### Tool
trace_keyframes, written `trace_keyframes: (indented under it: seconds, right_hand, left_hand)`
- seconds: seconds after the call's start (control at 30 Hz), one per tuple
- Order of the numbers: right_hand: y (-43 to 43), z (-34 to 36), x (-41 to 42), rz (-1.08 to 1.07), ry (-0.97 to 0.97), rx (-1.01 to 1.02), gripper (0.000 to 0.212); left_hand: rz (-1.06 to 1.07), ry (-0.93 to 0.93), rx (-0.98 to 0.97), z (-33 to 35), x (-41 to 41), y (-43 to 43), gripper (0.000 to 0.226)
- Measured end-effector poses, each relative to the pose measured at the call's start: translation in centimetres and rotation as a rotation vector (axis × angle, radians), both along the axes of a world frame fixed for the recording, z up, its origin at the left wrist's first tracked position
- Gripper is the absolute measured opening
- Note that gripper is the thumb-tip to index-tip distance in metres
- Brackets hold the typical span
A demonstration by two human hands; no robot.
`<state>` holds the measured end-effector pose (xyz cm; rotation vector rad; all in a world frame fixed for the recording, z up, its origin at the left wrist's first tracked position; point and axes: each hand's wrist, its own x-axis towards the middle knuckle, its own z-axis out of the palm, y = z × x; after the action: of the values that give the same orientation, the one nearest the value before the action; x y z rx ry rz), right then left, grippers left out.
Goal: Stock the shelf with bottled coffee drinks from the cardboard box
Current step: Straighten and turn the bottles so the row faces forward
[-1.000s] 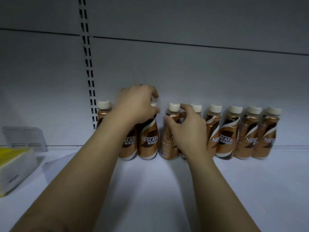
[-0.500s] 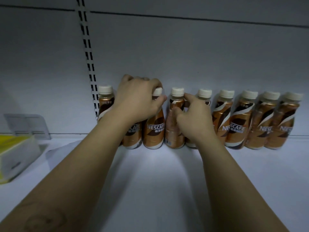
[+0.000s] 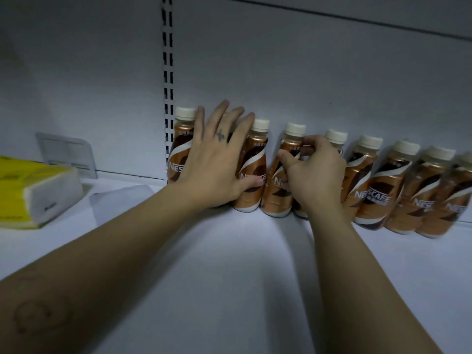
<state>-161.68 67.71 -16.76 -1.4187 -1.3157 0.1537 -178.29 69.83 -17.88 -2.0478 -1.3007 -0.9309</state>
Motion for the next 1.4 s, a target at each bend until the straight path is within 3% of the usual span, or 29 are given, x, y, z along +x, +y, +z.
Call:
trace_keyframes:
  seconds: [0.2,0.43,0.63,0.7,0.93,1.03,1.17,1.3,1.4]
  right_hand:
    - [0.4,-0.7,-0.5,-0.076,-0.053,0.065,0.039]
    - [0.4,-0.8,-0.6,-0.075,-0.004,0.066,0.041]
    - [-0.4,0.5,-0.5,-0.09,-0.073,0.067,0.049]
    - [-1.0,2.0,-0.2,-0.125,-0.08,0.109,0.052]
    - [-1.9,5.2,3.7,-0.073,-0.273,0.165,0.028]
    - [-1.6,5.3,6.3,-0.15,-0.245,0.226,0.027]
    - [-1.1,3.3,8.0,-0.166,-0.224,0.219,0.035]
    - [-1.1,1.5,8.1,-0.104,-0.328,0.14,0.051]
    - [-1.4,1.0,8.0,-0.072,-0.397,0.084,0.06]
  left_hand:
    - [0.039,0.113,-0.019,-1.3,-0.4,0.0,0.123]
    - [0.063,0.158,-0.034,-1.4,-0.6,-0.9,0.118]
    - [0.044,0.121,-0.068,-1.1,-0.1,-1.7,0.117]
    - [0.008,0.092,-0.075,-0.8,0.0,-2.1,0.111]
    - [-0.154,0.005,0.017,2.0,2.2,-2.2,0.07]
    - [-0.183,0.009,0.069,3.9,4.8,-1.6,0.061]
    - [-0.092,0.111,-0.031,6.1,7.8,-0.2,0.061]
    - [0.017,0.192,-0.071,7.3,8.6,0.8,0.051]
    - [0.06,0.171,-0.241,8.1,8.8,1.4,0.047]
